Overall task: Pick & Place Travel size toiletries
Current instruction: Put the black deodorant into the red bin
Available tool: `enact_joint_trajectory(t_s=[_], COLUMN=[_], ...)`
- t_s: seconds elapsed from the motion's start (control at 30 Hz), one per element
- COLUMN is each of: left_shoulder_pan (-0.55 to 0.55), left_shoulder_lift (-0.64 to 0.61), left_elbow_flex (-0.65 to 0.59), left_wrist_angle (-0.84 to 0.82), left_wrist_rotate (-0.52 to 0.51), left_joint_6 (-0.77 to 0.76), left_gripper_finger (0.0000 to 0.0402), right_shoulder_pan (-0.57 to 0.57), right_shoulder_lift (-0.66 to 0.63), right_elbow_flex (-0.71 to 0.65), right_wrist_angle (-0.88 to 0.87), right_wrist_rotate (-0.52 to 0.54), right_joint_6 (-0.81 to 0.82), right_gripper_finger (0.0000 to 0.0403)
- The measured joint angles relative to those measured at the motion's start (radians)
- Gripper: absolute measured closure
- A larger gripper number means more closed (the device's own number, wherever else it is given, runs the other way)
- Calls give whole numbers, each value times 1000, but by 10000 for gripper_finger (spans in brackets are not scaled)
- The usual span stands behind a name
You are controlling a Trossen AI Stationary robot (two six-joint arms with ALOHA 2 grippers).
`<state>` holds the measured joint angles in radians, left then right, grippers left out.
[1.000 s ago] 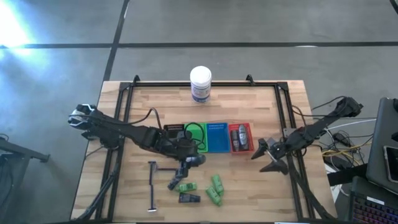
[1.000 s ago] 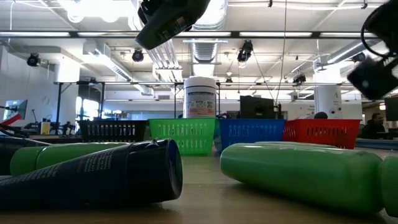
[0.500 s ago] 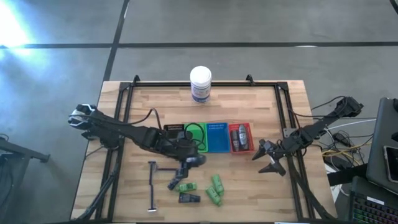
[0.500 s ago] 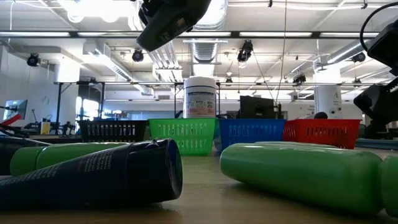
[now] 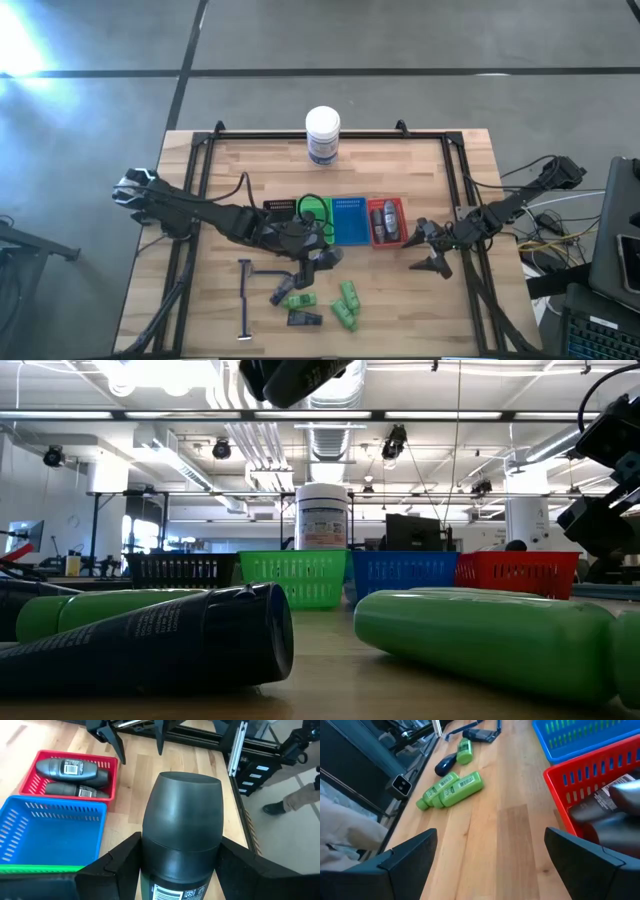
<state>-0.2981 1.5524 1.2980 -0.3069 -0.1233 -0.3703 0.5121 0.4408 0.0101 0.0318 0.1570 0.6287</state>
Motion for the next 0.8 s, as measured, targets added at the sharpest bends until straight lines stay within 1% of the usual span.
enact_joint_trajectory(t_s=[0.1,0.13,0.17,0.2,0.23,0.3,0.37,0.4,0.47,0.53,0.6,0.67,0.73,0.8], left_shoulder_pan=[0,0,0,0,0,10,24,31,48,57,56,35,22,20], left_shoulder_lift=[0,0,0,0,0,0,0,4,16,26,30,24,19,17], left_elbow_flex=[6,11,16,23,27,26,23,23,24,28,31,38,55,74], left_wrist_angle=[-14,-34,-62,-96,-121,-121,-78,-49,22,14,15,15,20,24], left_wrist_rotate=[-33,-45,-53,-63,-73,-81,-84,-87,-88,-84,-83,-78,-69,-63], left_joint_6=[-28,-37,-44,-57,-86,-178,-268,-306,-367,-381,-299,-190,-152,-150], left_gripper_finger=[189,189,189,189,189,189,189,189,189,189,189,189,189,189], right_shoulder_pan=[0,0,0,-1,-1,0,0,1,0,1,0,0,0,0], right_shoulder_lift=[0,0,1,-1,-3,-4,-5,-5,-13,-21,-18,8,31,43], right_elbow_flex=[0,0,0,0,-1,0,1,1,2,2,1,3,15,28], right_wrist_angle=[1,11,45,101,180,404,625,708,801,793,761,749,752,759], right_wrist_rotate=[1,1,1,4,4,-22,-94,-132,-206,-218,-170,-92,-9,82], right_joint_6=[0,35,99,126,114,3,-104,-143,-194,-181,-76,39,115,184], right_gripper_finger=[39,39,39,39,39,39,39,39,39,39,39,39,39,39])
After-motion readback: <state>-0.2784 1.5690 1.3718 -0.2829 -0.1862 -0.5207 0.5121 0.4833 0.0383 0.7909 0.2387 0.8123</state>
